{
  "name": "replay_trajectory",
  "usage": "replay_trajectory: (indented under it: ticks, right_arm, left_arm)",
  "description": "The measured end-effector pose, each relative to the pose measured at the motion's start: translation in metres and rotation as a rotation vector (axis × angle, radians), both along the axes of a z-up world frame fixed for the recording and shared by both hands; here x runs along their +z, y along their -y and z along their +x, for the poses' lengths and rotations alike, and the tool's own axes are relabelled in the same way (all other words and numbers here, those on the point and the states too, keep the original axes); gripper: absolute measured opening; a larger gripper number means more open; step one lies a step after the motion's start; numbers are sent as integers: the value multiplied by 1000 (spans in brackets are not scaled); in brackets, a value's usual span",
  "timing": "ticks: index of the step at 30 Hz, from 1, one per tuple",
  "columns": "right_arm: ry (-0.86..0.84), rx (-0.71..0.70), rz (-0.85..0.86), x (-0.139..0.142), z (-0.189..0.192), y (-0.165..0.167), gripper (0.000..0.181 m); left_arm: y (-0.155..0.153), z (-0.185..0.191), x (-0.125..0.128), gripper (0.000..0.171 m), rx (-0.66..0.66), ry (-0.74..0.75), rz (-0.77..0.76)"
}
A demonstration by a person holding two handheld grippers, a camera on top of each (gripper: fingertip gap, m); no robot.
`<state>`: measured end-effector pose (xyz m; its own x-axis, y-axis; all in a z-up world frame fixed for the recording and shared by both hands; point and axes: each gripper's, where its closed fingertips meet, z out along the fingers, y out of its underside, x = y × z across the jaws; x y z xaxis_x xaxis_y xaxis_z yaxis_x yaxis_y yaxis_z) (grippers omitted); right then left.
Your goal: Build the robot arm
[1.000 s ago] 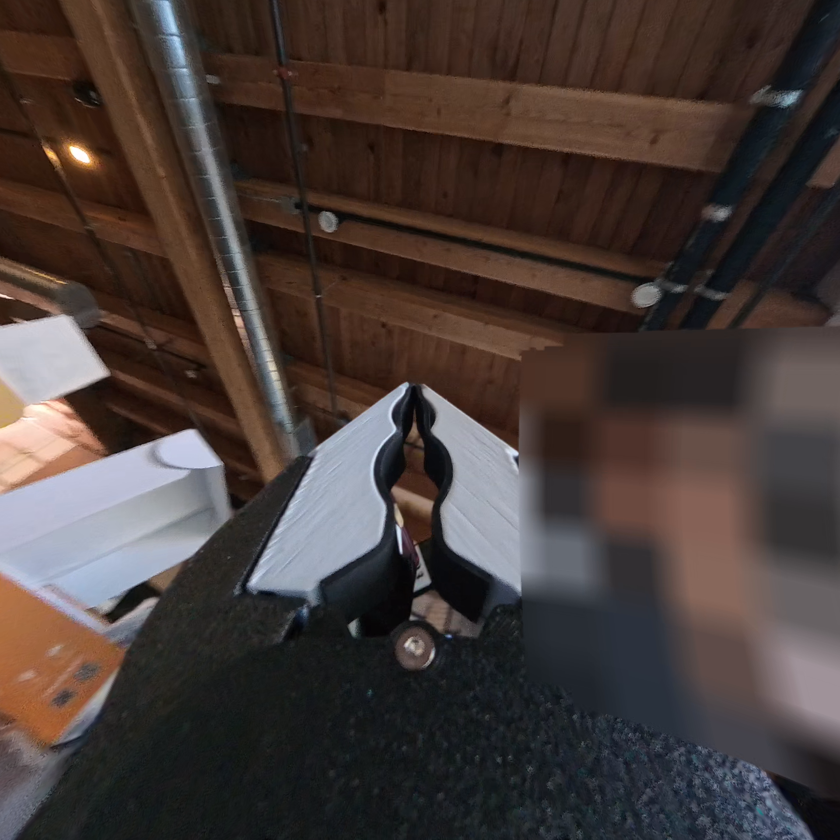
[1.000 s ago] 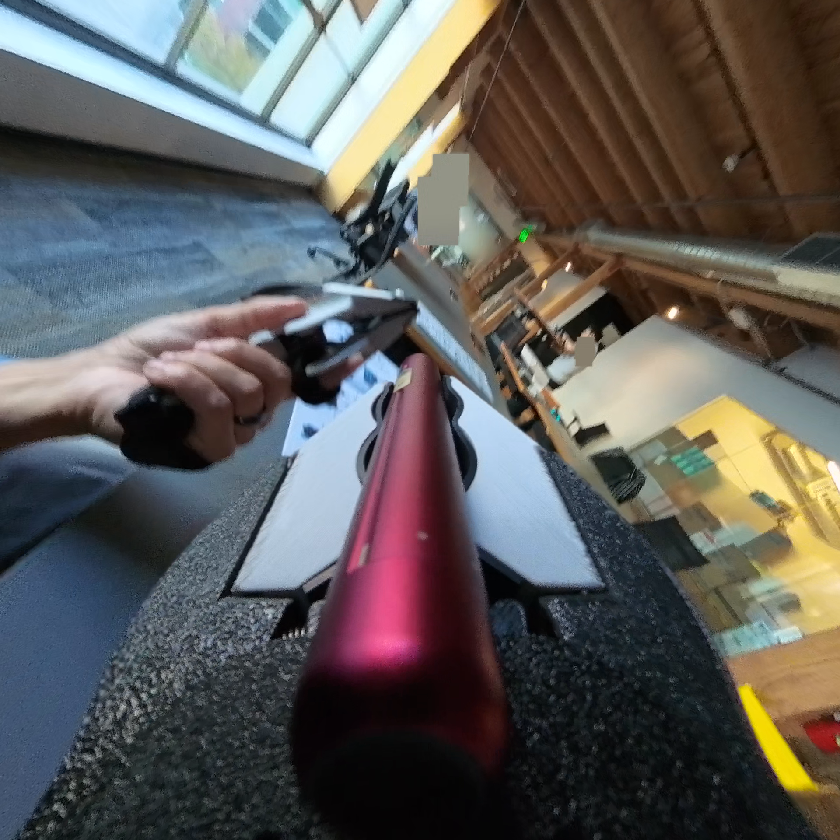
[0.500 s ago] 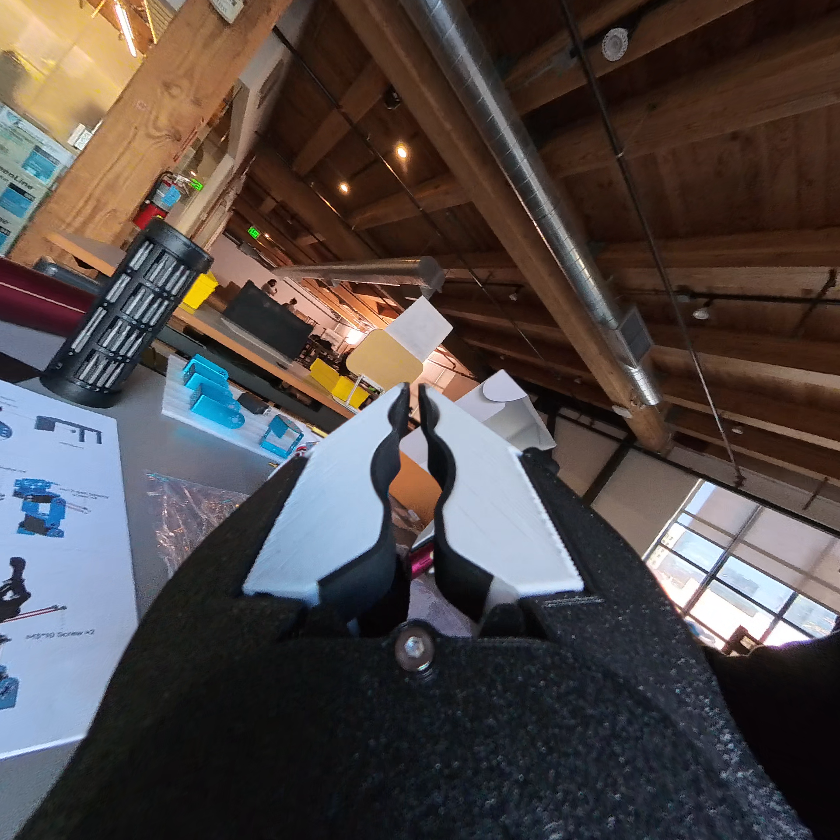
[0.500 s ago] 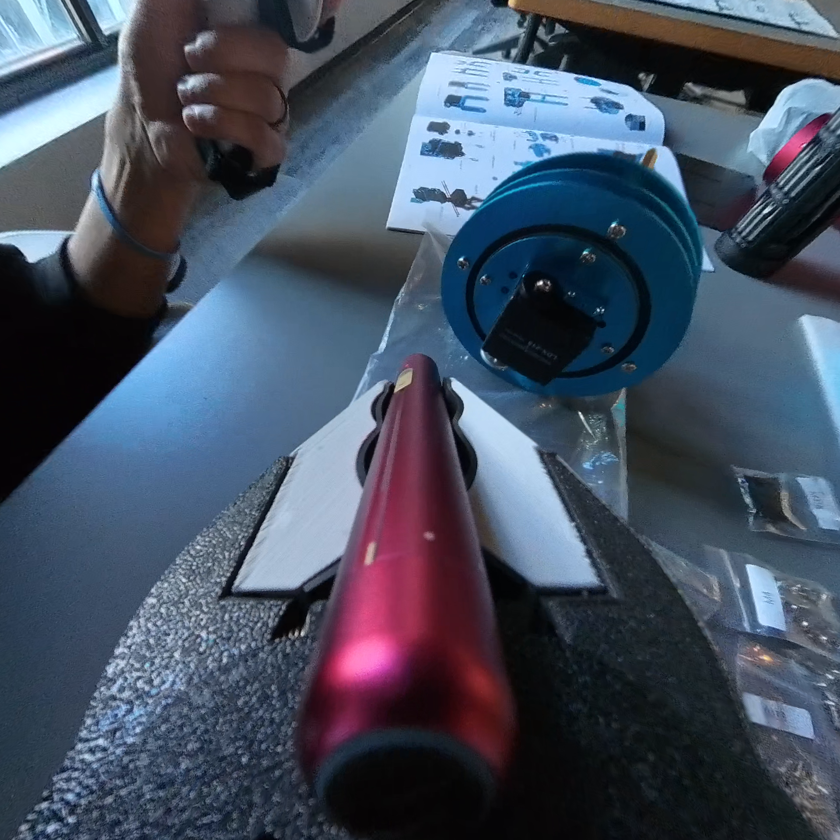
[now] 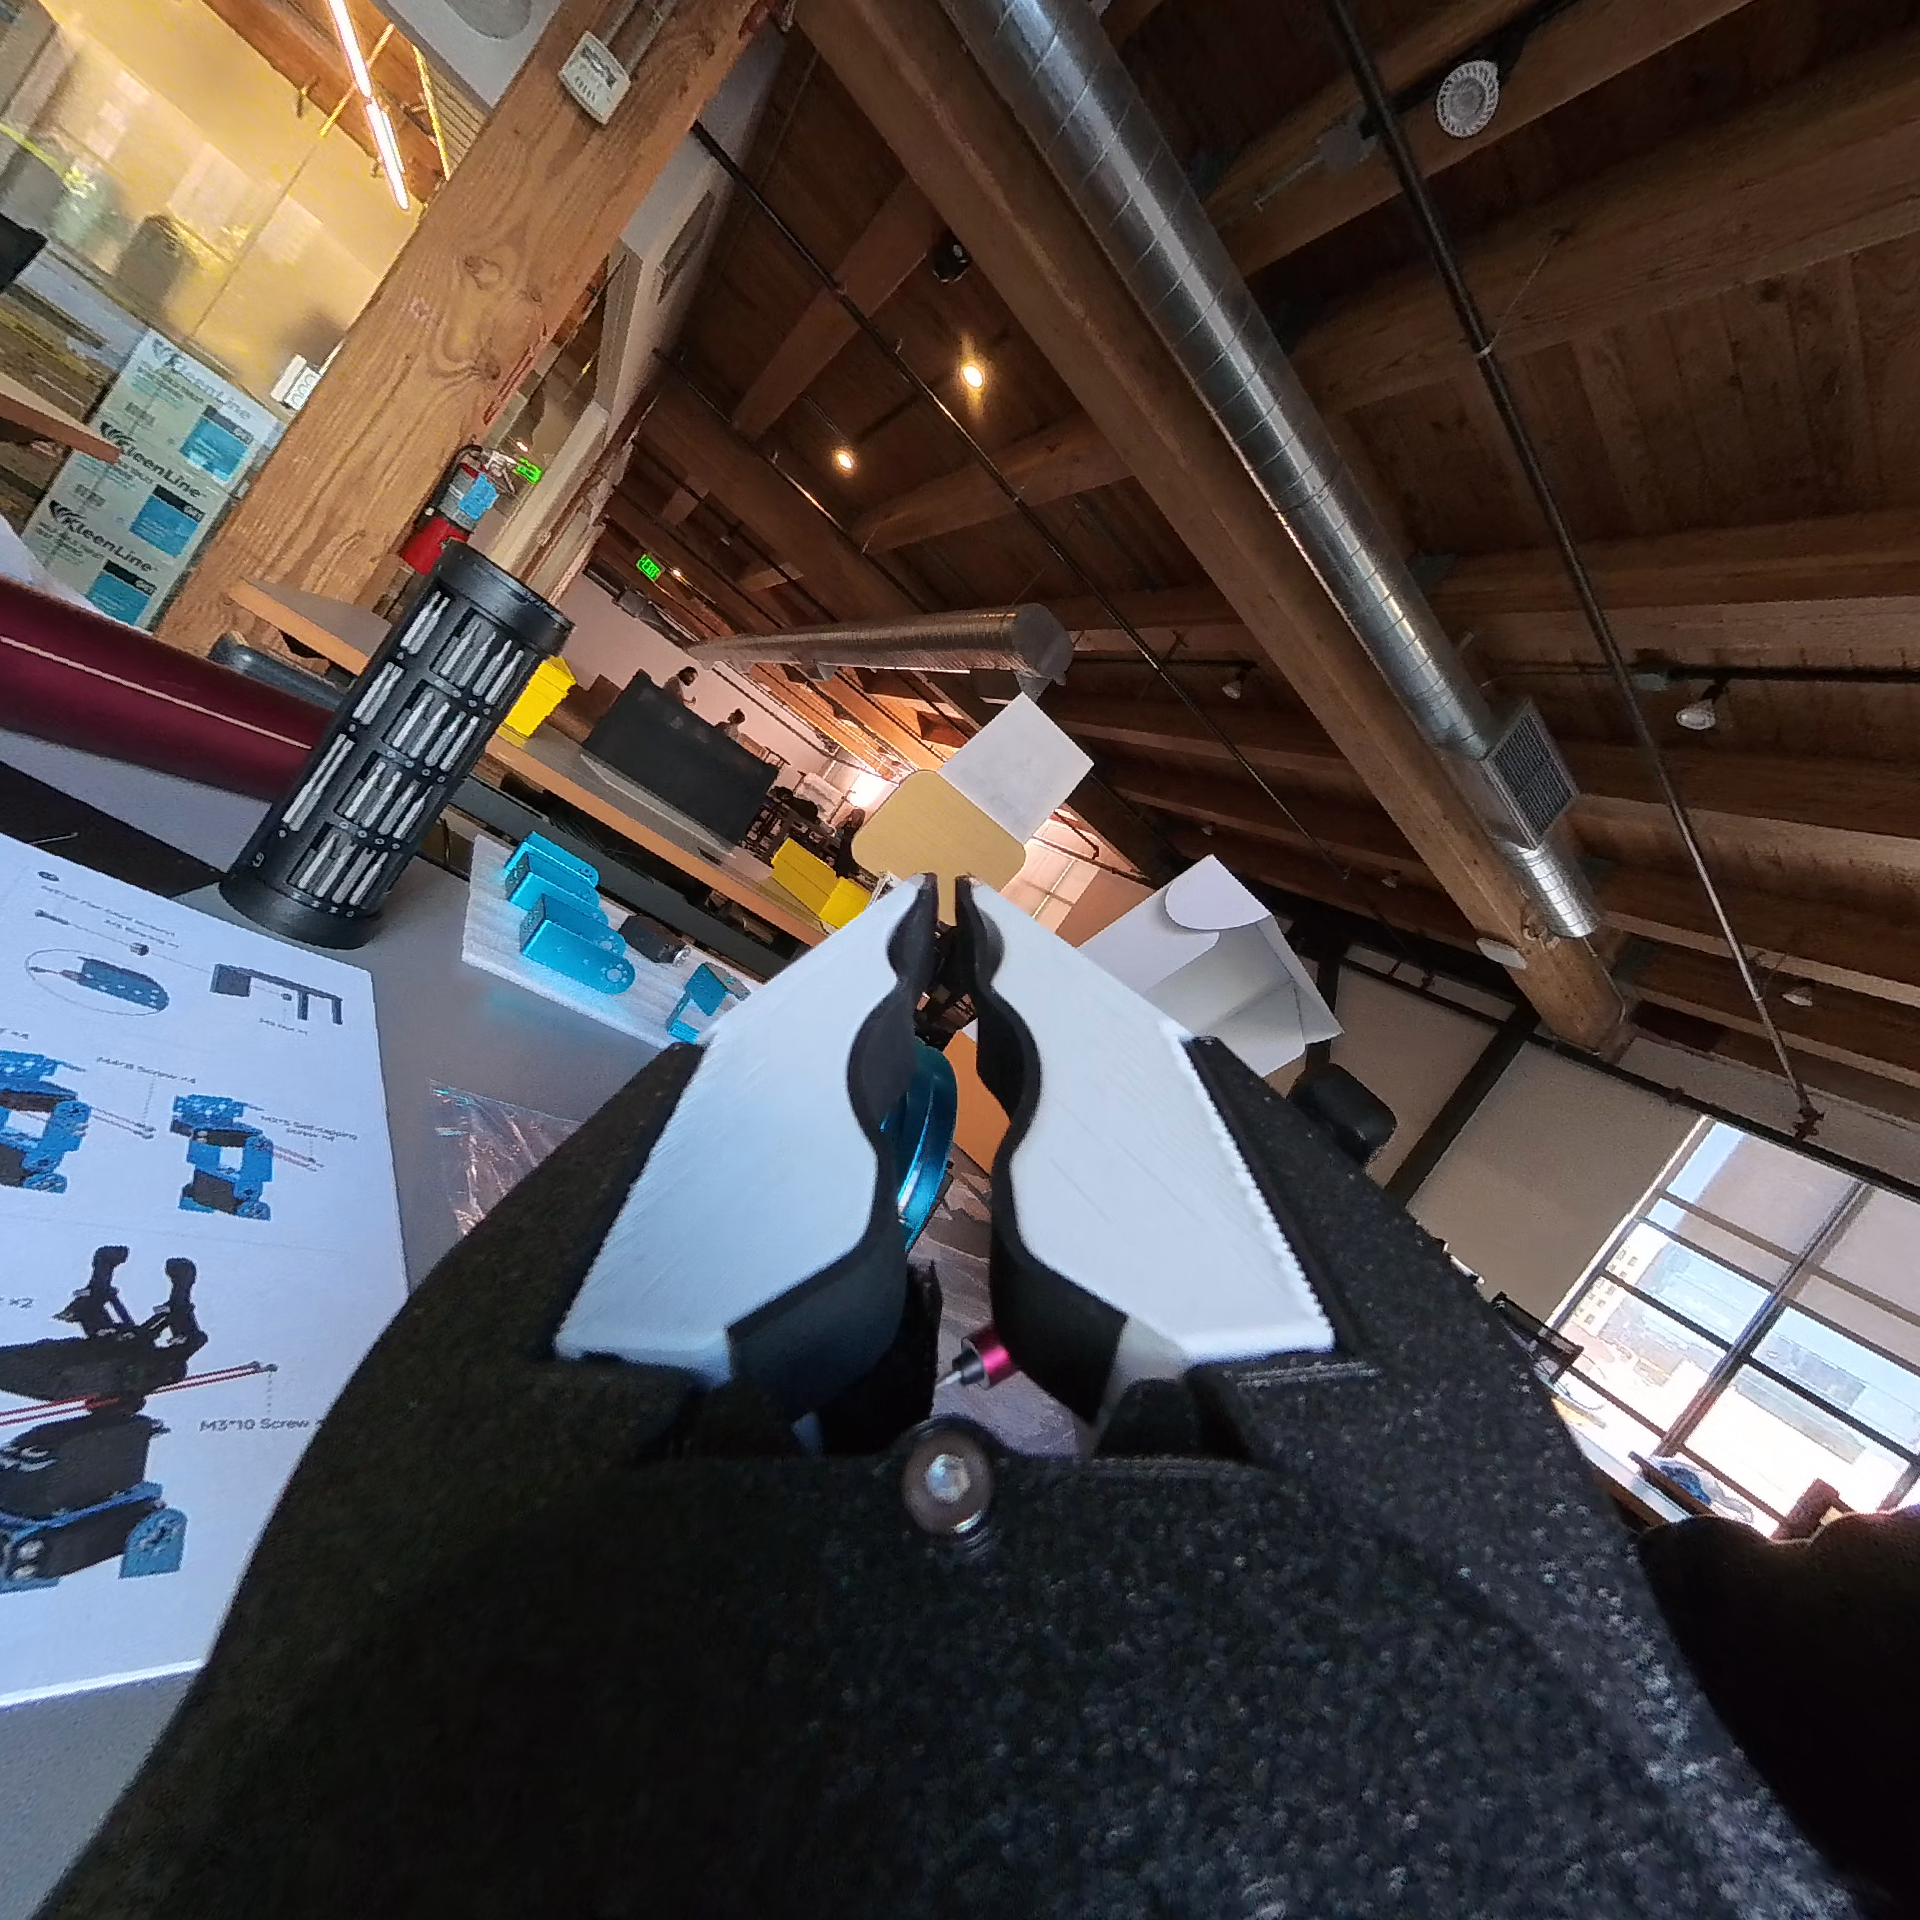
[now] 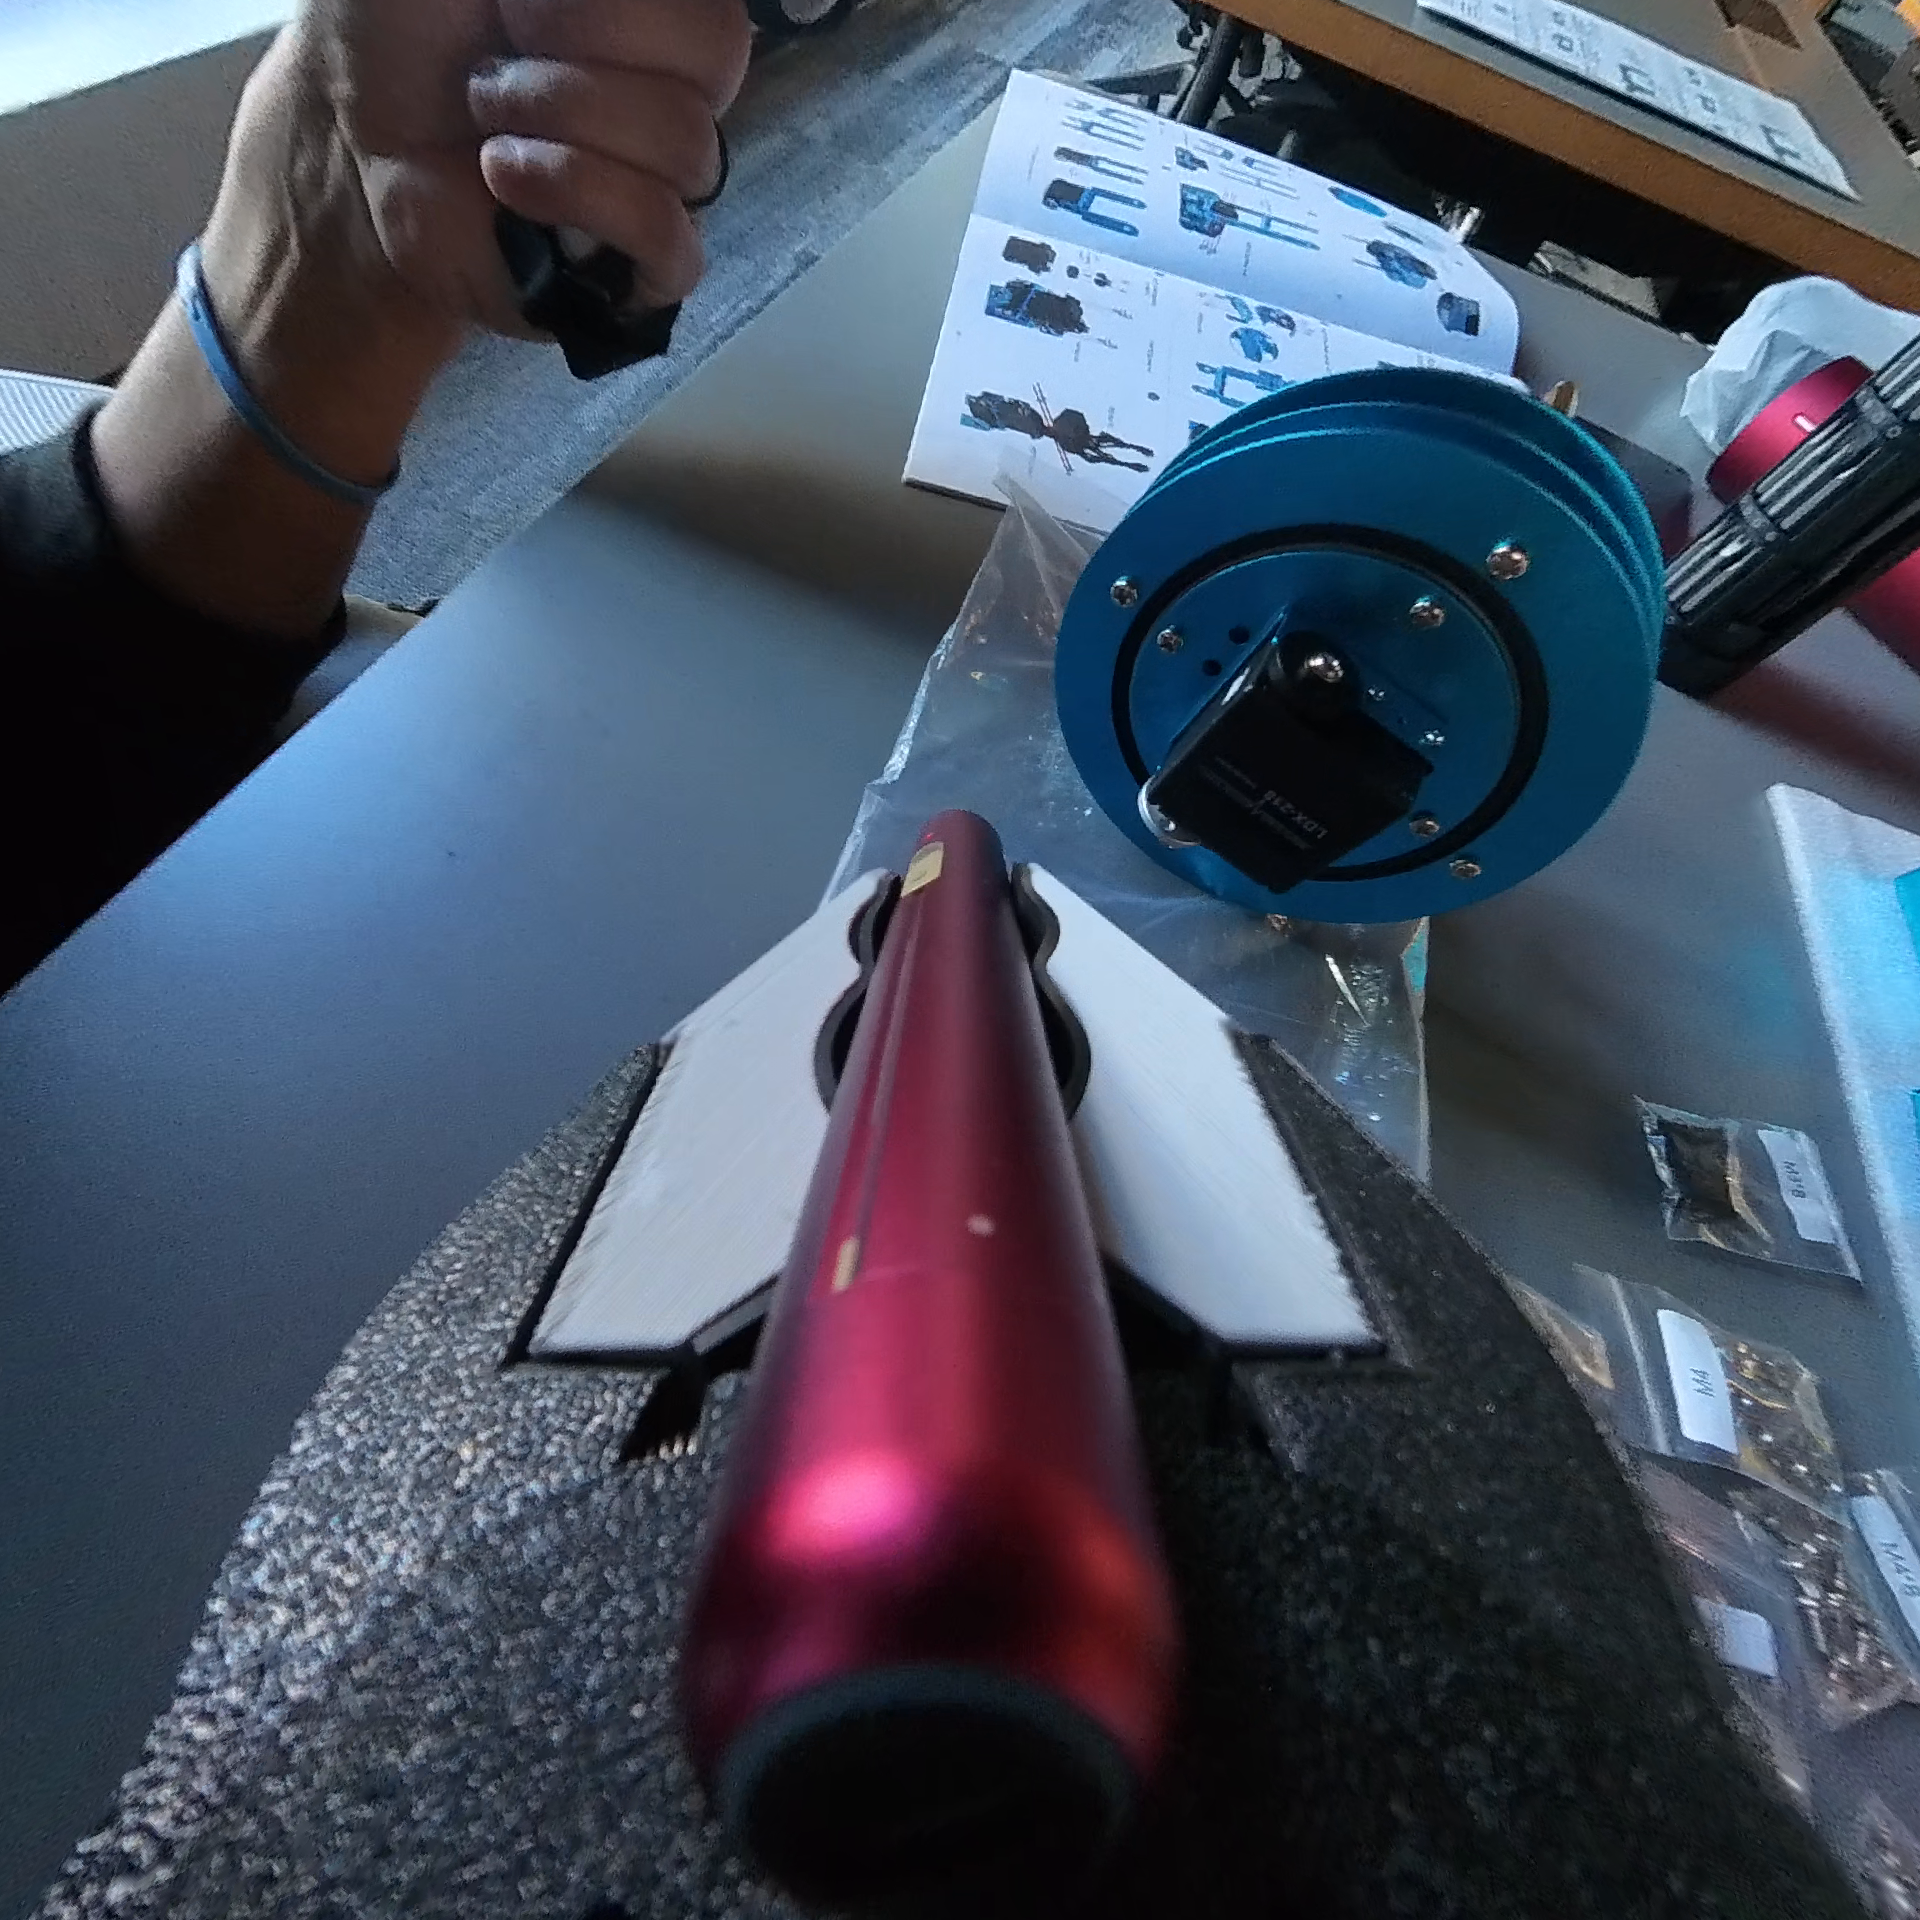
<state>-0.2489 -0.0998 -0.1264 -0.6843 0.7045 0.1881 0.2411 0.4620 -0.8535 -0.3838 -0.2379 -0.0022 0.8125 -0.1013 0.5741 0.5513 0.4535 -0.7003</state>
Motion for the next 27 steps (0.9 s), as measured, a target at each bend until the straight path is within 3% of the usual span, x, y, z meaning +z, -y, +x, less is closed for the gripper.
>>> replay_trajectory:
  ticks: [27]
  right_arm:
    - [5, -17, 43, -5, -2, 0, 23]
  left_arm:
    - [-9, 4, -5, 1, -2, -19, -42]
